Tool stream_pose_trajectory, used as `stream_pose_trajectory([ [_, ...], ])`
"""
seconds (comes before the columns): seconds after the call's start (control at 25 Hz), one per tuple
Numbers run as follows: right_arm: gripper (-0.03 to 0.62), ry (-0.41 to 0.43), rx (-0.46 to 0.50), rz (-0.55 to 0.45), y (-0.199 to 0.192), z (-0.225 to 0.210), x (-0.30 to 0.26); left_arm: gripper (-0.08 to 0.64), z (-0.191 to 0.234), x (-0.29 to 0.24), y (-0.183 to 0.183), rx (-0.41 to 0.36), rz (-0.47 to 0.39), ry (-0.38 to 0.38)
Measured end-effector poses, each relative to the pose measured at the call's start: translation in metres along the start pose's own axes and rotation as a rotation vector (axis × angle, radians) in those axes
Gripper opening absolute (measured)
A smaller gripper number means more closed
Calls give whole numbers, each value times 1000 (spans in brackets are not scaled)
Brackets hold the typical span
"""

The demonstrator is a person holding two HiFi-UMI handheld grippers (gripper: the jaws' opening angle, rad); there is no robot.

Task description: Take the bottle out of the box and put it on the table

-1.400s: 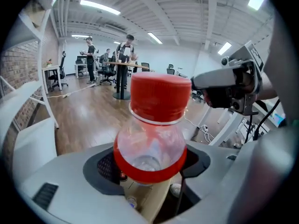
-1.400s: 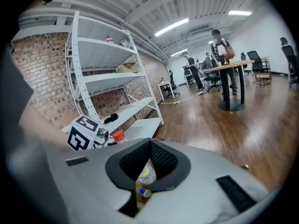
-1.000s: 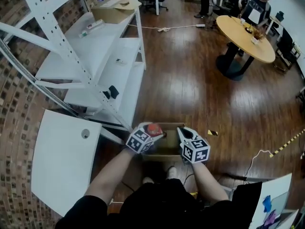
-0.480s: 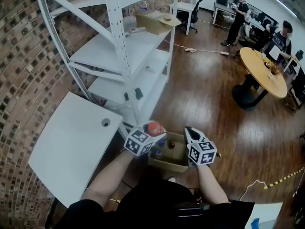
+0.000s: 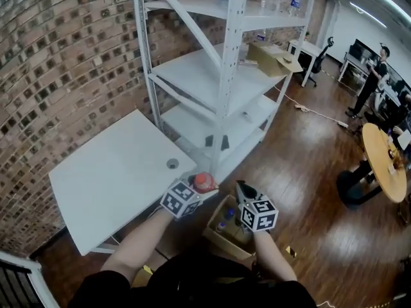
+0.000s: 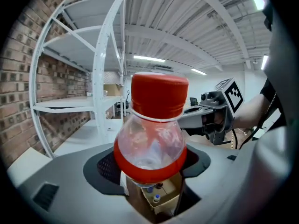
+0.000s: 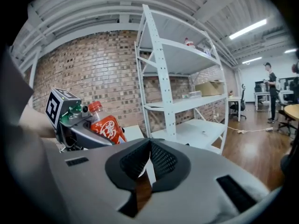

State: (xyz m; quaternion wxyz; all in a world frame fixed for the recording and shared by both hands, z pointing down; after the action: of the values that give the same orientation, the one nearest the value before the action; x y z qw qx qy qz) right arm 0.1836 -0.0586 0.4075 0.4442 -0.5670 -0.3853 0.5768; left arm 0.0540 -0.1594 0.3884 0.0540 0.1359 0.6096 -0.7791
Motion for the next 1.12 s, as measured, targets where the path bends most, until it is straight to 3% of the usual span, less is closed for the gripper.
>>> stream_pose_trajectory([
  [0.2,5,187,56,-33,22,21,-50,311,29,46,1,45,-57,198],
  [0.56,5,562,184,-42,53,131,-128,311,76,181,-30,160,-123,603],
  [0.84,5,753,273,-48,78,248,-170,311,102,310,-71,291,-198,837],
  [1.12,5,860,338,-48,97,356,-214,311,151,427,-105,340,-244,988],
])
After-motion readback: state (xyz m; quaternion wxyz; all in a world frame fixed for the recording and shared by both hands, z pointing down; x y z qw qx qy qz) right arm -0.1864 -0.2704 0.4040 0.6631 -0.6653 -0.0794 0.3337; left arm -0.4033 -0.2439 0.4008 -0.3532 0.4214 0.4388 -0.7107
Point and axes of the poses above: the fingertips, and each gripper's own axes: x backward along the fingers, z to its left, y out of its top, the point moved 7 cm from there along x, backward along the fingers, and after that the axes turned 12 degrees about x, right-handed, at the moved point
